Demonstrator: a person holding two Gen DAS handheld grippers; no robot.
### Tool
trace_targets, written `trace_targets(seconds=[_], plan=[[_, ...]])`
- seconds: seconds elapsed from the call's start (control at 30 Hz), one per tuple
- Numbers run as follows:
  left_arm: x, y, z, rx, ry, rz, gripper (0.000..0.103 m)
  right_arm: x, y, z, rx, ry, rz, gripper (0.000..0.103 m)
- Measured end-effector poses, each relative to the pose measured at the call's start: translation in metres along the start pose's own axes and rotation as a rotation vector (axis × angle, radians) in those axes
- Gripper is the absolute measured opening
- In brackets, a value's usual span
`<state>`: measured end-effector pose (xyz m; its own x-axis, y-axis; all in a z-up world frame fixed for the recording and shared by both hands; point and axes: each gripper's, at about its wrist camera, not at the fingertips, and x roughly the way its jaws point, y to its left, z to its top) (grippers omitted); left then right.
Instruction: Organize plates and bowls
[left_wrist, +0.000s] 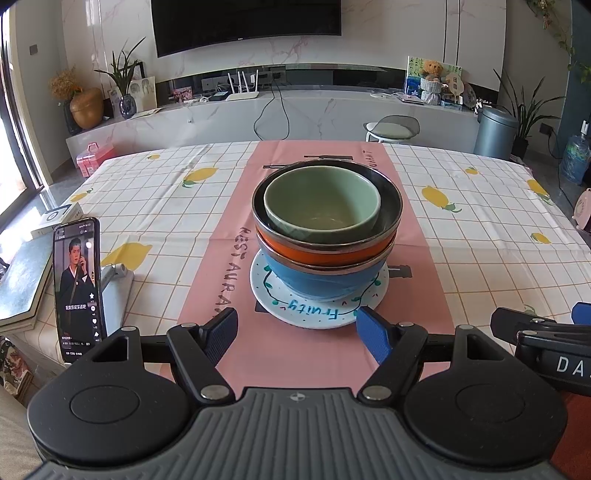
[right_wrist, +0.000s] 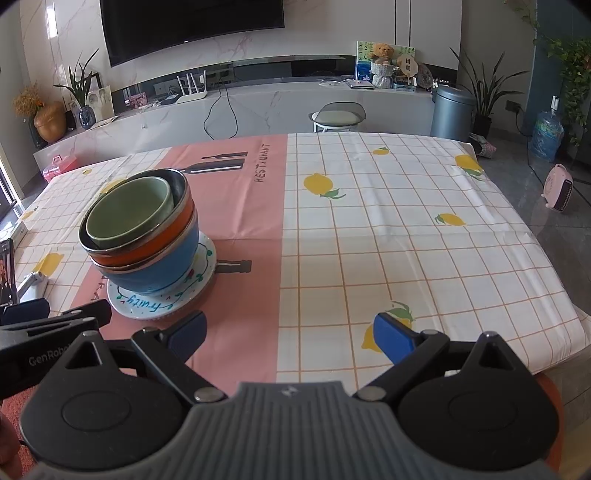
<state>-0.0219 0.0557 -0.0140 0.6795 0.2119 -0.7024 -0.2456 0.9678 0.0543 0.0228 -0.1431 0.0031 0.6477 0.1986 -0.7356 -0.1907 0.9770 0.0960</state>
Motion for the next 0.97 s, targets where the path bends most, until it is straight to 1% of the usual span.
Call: trace_targets(seconds=[0.97], plan=[[0.0017, -0.0005, 0.0007, 0.005, 0.005, -0.01, 0.086, 0.0037, -0.0013, 0.0009, 0.0, 0.018, -0.006, 0.095]])
